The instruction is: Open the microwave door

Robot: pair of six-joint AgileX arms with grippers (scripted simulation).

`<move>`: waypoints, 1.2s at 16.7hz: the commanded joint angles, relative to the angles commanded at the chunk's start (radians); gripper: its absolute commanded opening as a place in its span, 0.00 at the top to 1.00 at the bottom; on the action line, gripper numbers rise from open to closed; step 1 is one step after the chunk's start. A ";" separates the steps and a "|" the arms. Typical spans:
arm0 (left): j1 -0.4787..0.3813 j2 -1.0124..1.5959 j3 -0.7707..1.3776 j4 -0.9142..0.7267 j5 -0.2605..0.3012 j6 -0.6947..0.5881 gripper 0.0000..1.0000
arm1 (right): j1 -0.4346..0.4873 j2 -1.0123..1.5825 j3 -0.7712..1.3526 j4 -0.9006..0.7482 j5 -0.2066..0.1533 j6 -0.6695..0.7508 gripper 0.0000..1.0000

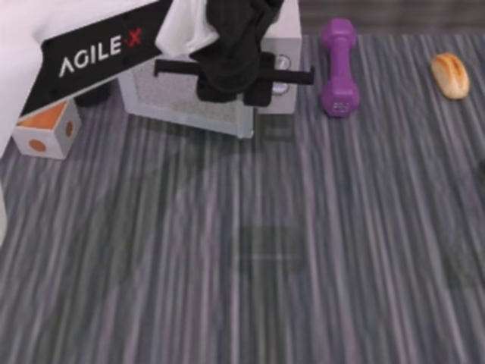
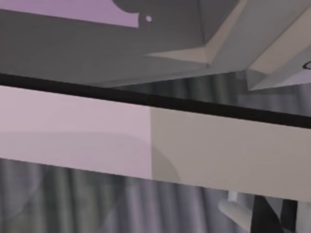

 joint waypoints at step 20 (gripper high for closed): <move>0.016 -0.094 -0.142 0.070 0.057 0.108 1.00 | 0.000 0.000 0.000 0.000 0.000 0.000 0.00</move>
